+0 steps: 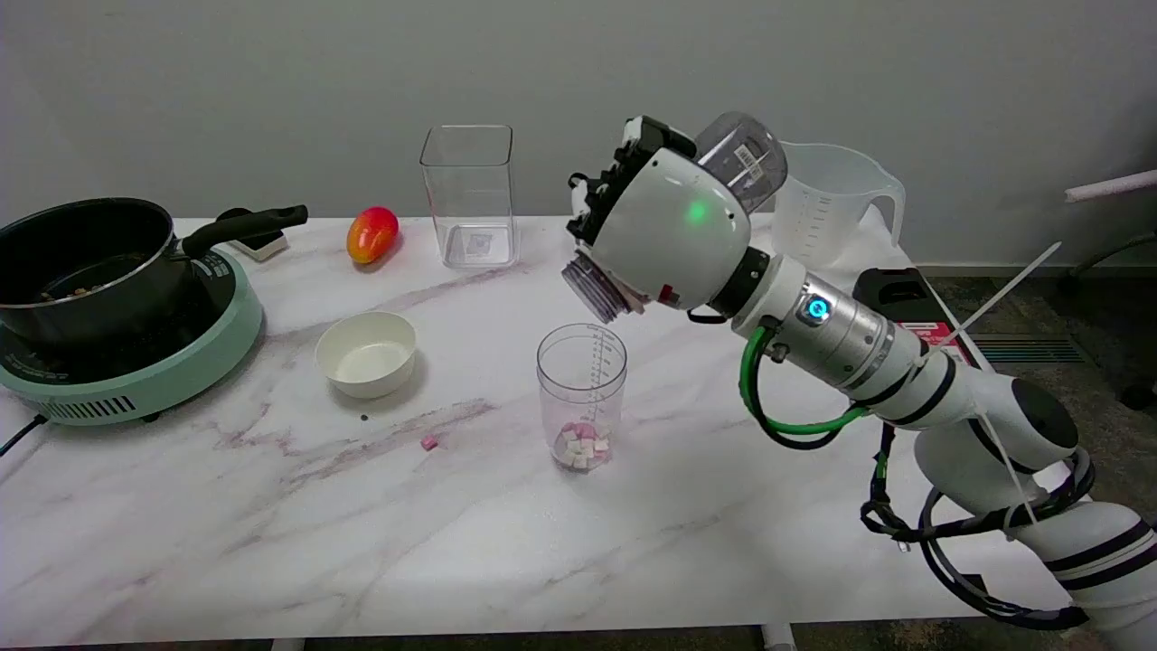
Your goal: Place the bottle onto the table.
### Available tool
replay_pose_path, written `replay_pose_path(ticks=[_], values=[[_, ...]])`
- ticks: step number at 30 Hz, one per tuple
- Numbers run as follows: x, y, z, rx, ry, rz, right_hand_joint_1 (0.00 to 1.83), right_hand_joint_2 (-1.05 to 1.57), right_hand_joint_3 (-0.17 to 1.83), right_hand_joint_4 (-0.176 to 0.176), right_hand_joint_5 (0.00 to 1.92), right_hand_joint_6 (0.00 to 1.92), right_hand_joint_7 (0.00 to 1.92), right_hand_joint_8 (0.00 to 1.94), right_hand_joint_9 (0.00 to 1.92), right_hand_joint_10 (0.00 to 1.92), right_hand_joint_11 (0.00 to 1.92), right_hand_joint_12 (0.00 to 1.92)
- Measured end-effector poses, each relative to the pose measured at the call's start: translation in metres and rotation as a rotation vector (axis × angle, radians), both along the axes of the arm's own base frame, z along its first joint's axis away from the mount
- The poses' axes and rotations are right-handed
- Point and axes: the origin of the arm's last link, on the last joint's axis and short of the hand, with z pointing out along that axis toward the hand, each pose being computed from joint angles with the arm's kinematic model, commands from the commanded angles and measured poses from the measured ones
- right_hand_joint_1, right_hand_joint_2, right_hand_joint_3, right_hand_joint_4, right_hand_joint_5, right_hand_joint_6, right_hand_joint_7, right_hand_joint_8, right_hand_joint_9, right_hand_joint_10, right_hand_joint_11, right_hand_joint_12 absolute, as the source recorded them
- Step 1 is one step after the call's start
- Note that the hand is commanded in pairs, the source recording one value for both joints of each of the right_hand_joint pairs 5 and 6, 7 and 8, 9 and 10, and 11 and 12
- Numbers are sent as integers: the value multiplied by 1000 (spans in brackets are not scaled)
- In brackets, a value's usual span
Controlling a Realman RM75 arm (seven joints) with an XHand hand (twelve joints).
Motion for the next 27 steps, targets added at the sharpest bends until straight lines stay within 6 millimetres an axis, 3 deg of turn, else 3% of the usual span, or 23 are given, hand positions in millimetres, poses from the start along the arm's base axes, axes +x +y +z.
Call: replay_pose_path(ticks=[11,27], values=[[14,-2,18,-20,-247,-53,1191,1571,284,0,1920,1920,1824,1824,1553,1553,1358,1358],[39,-9,81,-20,-785,-126,1395,1181,514,0,1761,1761,1729,1729,1460,1460,1301,1301]])
